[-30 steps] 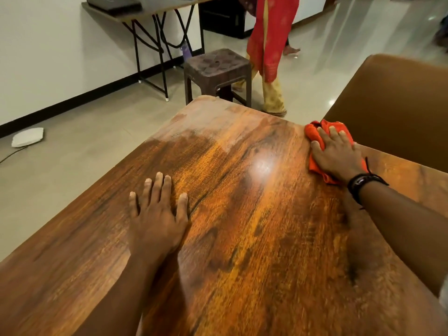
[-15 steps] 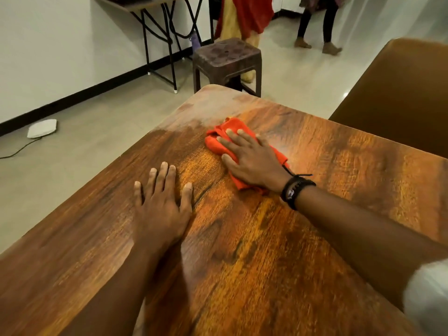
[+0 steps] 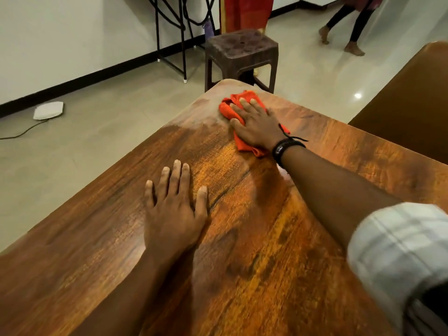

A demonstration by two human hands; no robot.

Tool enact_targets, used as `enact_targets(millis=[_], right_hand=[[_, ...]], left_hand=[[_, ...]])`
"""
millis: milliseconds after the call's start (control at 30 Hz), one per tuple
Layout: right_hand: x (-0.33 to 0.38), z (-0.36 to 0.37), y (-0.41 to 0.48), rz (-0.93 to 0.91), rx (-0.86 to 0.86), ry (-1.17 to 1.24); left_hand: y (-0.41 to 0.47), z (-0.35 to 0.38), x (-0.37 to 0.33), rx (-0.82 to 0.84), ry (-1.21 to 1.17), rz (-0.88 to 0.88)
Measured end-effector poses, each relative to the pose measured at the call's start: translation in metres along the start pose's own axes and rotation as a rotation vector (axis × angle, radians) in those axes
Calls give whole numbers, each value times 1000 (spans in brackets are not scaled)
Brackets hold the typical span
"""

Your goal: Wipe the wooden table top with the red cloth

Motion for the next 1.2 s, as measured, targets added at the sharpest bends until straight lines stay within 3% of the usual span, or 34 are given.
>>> enact_targets(millis=[200, 300, 600, 800, 967, 1200], right_hand=[[125, 27, 20, -314, 34, 46], [121, 31, 31, -392, 34, 81], [-11, 20, 111, 26, -33, 40], [-75, -10, 58, 192, -150, 50], [-84, -14, 16, 259, -152, -24], [-30, 13, 105, 154, -53, 19]], left_hand=[[0, 0, 0, -14, 5, -34], [1, -1, -1, -12, 7, -22], [1, 0, 1, -4, 9, -25], [0, -1, 1, -9, 1, -22], [-1, 0, 0, -15, -3, -14], [-2, 3, 0, -17, 3, -15]])
Point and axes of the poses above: each hand's wrist, its own y-axis towards the middle knuckle, its own z-axis out of the palm, x = y × z, the point moved 5 cm from there along y, towards the middle knuckle, and after that the axes turned 15 degrees about -x, right-handed, at the moved point
